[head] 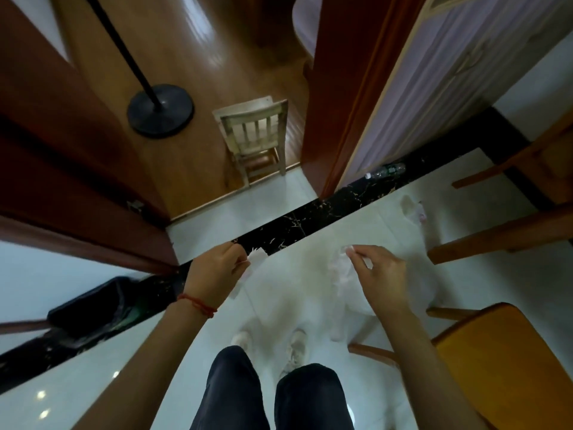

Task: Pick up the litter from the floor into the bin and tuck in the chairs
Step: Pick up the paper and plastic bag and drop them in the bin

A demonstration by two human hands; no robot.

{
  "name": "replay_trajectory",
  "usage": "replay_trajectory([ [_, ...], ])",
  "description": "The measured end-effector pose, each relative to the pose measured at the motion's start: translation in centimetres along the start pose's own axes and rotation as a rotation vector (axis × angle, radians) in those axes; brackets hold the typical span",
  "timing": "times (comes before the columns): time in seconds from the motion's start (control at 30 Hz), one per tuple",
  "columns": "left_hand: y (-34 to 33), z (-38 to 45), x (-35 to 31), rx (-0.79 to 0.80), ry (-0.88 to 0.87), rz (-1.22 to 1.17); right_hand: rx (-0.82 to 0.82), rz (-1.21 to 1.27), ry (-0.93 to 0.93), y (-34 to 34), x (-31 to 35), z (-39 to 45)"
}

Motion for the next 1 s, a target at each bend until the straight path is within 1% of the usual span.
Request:
replay_trajectory([
  [0.17, 0.4, -5.9, 2.5, -0.061, 0.068, -0.022, 0.044, 0.015, 0.03, -2.1, 3.6, -2.4],
  [0.47, 3.1, -19.0, 8.5, -0.163, 0.148, 0.003, 0.009, -0.047, 0.17, -7.7, 12.9, -7.9],
  [0.67, 4.0, -28.3, 12.0, -0.145, 0.243, -0.013, -0.02, -0.068, 0.262, -10.8, 18.3, -12.3],
  [0.87, 4.4, -36.7, 12.5, -0.21, 0.335, -0.038, 0.024, 0.0, 0.354, -13.0, 23.0, -16.1],
  [1.0, 4.1, -41.4, 12.0, -0.265, 0.408, -0.037, 0.09, 0.061, 0.428, -14.1, 25.4, -18.4],
])
Point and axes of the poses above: each hand's wrist, its own z-axis towards the middle knuckle, its own y-axis out of the back of the hand, x = y × z, the point moved 4 cm from there along z, towards the middle knuckle, and after that the axes turned 15 degrees about x, right-handed, at the moved point
